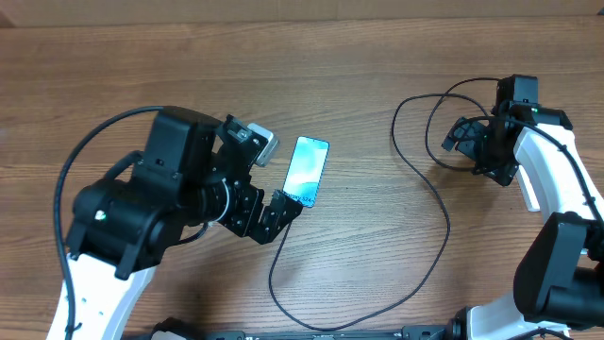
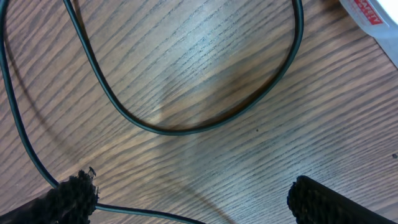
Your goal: Plug charger to phone and switch on socket
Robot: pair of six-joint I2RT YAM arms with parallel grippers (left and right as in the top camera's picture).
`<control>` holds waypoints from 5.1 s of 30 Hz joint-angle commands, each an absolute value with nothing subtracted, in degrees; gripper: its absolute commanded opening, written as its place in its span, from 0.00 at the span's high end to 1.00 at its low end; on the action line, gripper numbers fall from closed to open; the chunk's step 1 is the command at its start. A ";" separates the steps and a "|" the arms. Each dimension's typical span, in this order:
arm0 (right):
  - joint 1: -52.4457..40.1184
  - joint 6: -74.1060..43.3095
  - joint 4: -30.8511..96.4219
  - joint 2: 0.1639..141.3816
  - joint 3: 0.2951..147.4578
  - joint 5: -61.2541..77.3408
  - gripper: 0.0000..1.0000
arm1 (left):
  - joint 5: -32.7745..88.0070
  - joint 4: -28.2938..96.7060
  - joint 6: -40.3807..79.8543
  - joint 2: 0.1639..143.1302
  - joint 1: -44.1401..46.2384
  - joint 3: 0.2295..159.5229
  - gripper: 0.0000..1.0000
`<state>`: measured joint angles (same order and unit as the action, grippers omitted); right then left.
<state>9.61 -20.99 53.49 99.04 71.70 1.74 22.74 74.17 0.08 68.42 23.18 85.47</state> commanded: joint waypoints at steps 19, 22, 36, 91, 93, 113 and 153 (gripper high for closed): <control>9.34 -21.34 53.17 97.84 71.59 2.09 0.00 | 29.54 41.21 0.27 60.25 22.09 46.37 0.01; 9.34 -21.32 53.17 97.84 71.59 2.09 0.00 | 30.35 36.80 0.27 59.27 22.02 42.46 0.00; 9.34 -21.34 53.17 97.84 71.59 2.09 0.00 | 36.86 22.04 0.47 54.83 19.79 28.16 0.00; 9.34 -21.34 53.17 97.84 71.59 2.09 0.00 | 13.43 -0.14 -1.96 0.19 15.99 0.27 0.00; 9.34 -21.34 53.17 97.84 71.59 2.09 0.00 | 12.56 2.59 -1.96 0.19 14.46 0.27 0.00; 9.34 -21.34 53.17 97.84 71.59 2.09 0.00 | 4.08 4.14 -6.44 0.19 9.89 0.25 0.00; 9.34 -21.34 53.17 97.82 71.59 2.09 0.00 | 4.05 4.16 -6.44 0.21 2.92 0.27 0.00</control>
